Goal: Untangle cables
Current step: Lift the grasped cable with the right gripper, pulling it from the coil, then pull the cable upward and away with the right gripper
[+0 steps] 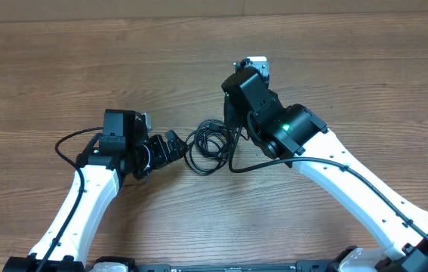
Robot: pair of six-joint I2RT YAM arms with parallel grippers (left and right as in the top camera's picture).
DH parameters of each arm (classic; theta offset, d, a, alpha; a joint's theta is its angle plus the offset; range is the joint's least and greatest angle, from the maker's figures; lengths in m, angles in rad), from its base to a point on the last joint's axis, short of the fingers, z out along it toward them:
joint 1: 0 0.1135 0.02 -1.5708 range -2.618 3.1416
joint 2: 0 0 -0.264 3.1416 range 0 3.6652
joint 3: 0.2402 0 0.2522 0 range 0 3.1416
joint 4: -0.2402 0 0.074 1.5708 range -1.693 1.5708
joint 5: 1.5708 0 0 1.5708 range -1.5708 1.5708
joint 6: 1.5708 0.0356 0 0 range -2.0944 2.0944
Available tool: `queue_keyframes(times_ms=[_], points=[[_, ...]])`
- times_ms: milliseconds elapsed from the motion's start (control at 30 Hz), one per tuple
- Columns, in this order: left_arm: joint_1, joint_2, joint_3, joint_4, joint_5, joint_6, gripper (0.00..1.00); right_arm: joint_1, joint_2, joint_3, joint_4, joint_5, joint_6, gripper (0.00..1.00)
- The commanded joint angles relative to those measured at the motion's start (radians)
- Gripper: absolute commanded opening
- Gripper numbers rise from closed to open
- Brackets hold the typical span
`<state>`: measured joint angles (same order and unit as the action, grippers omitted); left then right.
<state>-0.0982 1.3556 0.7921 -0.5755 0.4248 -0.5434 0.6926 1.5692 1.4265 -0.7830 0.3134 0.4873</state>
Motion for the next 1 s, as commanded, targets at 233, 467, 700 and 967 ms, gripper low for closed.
queue_keyframes(times_ms=[233,467,700,967], points=[[-0.003,0.006,0.015,0.0,-0.099,0.02,1.0,-0.047,-0.005,-0.002,0.003,-0.033,0.08,0.04],[-0.003,0.006,0.015,0.0,-0.099,0.02,1.0,-0.111,-0.005,-0.002,-0.042,-0.268,0.1,0.04],[-0.003,0.006,0.015,0.0,-0.099,0.02,1.0,-0.122,-0.005,0.001,-0.062,-0.267,0.085,0.04],[-0.003,0.006,0.015,0.0,-0.099,0.02,1.0,-0.122,-0.006,0.101,-0.024,-0.267,-0.075,0.04]])
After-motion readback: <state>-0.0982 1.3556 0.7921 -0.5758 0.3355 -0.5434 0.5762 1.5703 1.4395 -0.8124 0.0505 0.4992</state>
